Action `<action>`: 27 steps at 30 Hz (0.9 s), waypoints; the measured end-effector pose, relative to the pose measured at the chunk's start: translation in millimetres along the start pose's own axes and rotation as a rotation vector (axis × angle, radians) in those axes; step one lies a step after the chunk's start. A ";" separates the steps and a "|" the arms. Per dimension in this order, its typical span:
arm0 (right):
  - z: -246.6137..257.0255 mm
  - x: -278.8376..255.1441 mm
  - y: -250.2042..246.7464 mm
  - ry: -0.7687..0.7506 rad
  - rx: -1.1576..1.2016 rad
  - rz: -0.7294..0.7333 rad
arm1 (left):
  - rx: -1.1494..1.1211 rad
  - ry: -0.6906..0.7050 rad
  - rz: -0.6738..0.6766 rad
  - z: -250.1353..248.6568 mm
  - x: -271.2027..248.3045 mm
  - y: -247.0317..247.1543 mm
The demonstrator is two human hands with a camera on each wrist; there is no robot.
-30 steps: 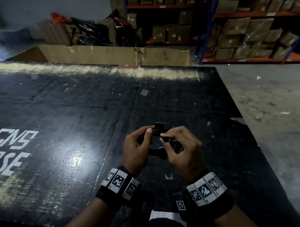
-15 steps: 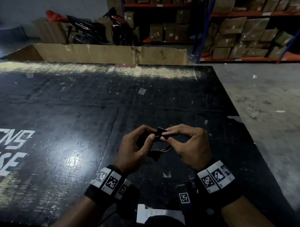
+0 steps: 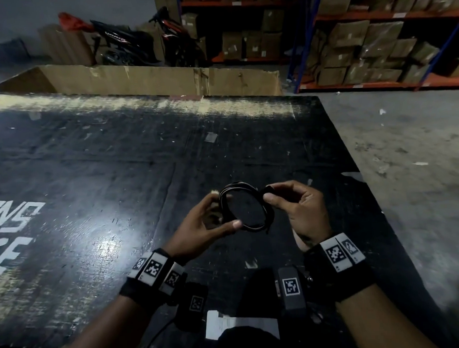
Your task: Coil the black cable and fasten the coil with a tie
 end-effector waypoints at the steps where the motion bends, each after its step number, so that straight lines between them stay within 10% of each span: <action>1: -3.9 -0.3 -3.9 0.038 0.044 -0.032 | -0.077 -0.054 0.004 7.2 0.1 -0.2; 7: -31.7 -0.9 -20.6 0.303 0.175 -0.143 | -0.158 -0.130 -0.114 32.7 8.1 -5.8; 27: -129.4 60.3 -50.2 0.536 -0.631 -0.087 | 0.418 -0.374 -0.220 135.8 109.6 -13.7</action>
Point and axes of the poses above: each hand's wrist, its own x-axis towards the middle knuckle, its own y-axis out of the palm, z = x × y, the point moved 2 cm from there along x, towards the middle knuckle, and after that the axes turned 2 degrees about x, right-handed, at the moved point
